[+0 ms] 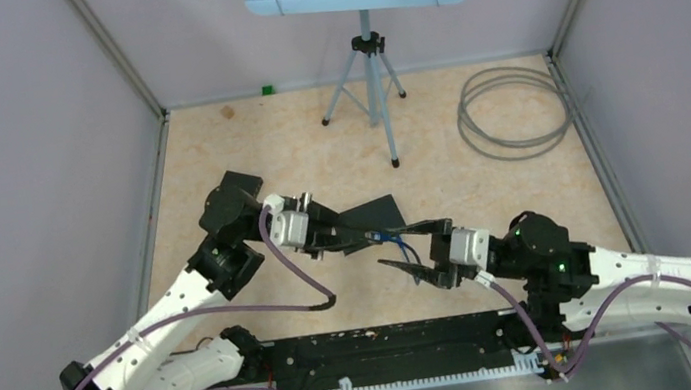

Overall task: Insert the plug into the switch port
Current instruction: Pick up the connector from the center of the board.

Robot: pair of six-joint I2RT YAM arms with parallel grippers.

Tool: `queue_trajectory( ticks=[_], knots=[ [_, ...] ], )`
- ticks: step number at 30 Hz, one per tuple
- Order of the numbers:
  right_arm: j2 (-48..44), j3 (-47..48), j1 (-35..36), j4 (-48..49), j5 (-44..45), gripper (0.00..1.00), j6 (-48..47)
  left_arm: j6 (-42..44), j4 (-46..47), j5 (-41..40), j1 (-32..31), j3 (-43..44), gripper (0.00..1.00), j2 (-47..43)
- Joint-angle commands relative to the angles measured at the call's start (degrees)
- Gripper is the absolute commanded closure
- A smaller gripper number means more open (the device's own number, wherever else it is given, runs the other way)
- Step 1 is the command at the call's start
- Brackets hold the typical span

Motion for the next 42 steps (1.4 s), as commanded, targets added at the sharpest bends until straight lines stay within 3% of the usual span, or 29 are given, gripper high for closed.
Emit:
queue_trajectory(
  ticks=[1, 9, 13, 17, 23, 27, 28, 30, 32, 33, 42],
  knots=[
    [-1.20, 1.02, 0.25, -4.40, -4.23, 0.54, 10.31, 4.84, -1.37, 5.43, -0.11, 1.86, 1.00, -2.93],
    [0.39, -0.20, 0.21, 1.25, -3.45, 0.62, 12.87, 4.52, -2.92, 7.66, -0.12, 1.78, 1.00, -4.31],
    [1.47, -0.27, 0.21, 4.76, -3.43, 0.52, 13.16, 4.97, -3.92, 7.53, -0.11, 1.86, 1.00, -4.32],
    [2.49, -0.61, 0.21, 7.16, -2.96, 0.53, 13.09, 5.12, -4.10, 7.69, -0.11, 1.61, 1.00, -4.49],
    [3.87, -0.94, 0.21, 9.48, -3.05, 0.73, 13.39, 5.03, -4.08, 7.92, -0.11, 1.44, 1.00, -4.47],
    [4.69, -1.19, 0.21, 10.41, -2.61, 0.95, 13.20, 4.83, -3.94, 7.73, -0.13, 1.17, 1.00, -4.61],
    [4.66, -1.32, 0.25, 10.66, -2.32, 1.00, 13.03, 4.39, -3.90, 7.23, -0.16, 1.16, 0.95, -4.71],
    [4.31, -1.86, 0.26, 11.43, -0.73, 1.00, 12.59, 1.24, -3.68, 2.19, -0.11, 1.12, 0.48, -4.77],
    [3.33, -2.96, 0.21, 13.27, 0.87, 1.00, 11.88, -0.25, -3.16, -1.39, -0.11, 0.67, 0.12, -4.93],
    [2.79, -3.53, 0.26, 14.20, 1.47, 1.00, 11.56, -0.33, -3.16, -1.12, -0.11, 0.43, 0.03, -4.99],
    [0.30, -6.14, 0.21, 17.93, 2.23, 1.00, 9.43, 0.73, -4.48, -2.34, -0.11, -0.94, 0.01, -7.19]
  ],
)
